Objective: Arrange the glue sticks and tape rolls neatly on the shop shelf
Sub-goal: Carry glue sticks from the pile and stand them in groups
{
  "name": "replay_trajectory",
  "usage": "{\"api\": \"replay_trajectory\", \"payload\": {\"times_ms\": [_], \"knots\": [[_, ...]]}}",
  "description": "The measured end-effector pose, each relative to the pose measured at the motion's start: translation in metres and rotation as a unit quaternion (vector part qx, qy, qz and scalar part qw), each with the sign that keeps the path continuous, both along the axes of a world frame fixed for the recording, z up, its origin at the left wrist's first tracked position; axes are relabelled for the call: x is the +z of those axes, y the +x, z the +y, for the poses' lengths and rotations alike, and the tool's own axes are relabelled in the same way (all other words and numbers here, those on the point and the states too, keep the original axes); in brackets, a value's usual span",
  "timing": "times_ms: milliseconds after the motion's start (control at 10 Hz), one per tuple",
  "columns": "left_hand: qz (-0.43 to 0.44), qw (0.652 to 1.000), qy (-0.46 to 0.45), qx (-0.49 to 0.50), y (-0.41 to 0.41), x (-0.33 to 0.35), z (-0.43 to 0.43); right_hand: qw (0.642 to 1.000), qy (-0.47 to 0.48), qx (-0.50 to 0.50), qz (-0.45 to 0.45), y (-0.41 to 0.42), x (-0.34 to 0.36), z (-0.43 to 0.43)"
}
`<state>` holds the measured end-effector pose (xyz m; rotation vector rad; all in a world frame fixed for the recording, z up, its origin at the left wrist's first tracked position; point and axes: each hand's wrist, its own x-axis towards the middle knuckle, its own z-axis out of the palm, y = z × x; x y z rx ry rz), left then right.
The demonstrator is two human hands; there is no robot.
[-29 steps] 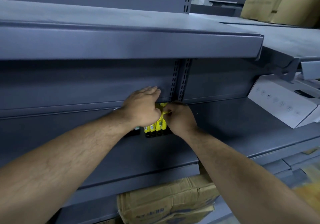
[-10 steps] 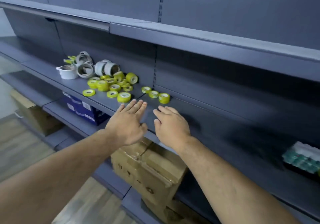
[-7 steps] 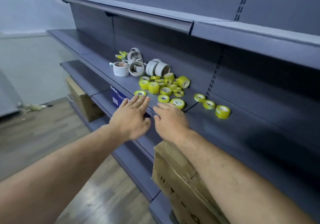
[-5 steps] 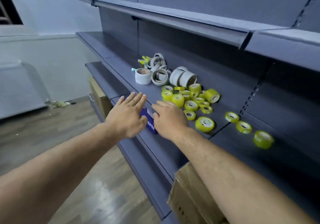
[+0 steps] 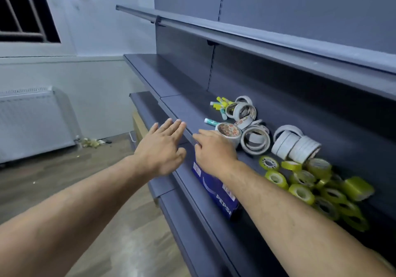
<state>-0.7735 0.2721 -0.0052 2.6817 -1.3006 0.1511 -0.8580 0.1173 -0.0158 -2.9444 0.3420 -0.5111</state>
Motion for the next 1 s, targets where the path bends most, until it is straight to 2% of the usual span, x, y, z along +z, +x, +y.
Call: {"api": "replay_trajectory", "payload": {"times_ms": [300,400,700,800,1000], "knots": [[-0.019,0.995,0.028,-0.093,0.167,0.008,-0.034,0.994,0.003,-0.104,0.031,0.135,0.006,-0.025],[0.0,0.993,0.031,-0.118,0.194,0.0,-0.057,0.991,-0.012,-0.123,0.05,0.158,0.0,-0.043],[0.004,0.983,0.054,-0.178,0.281,-0.011,-0.148,0.958,0.08,-0.255,0.106,0.238,-0.012,-0.161],[-0.005,0.978,0.06,-0.197,0.301,-0.007,-0.178,0.966,0.073,-0.223,0.111,0.247,-0.022,-0.21],[-0.007,0.96,0.076,-0.27,0.324,-0.016,-0.234,0.941,0.058,-0.306,0.132,0.265,-0.022,-0.225]]}}
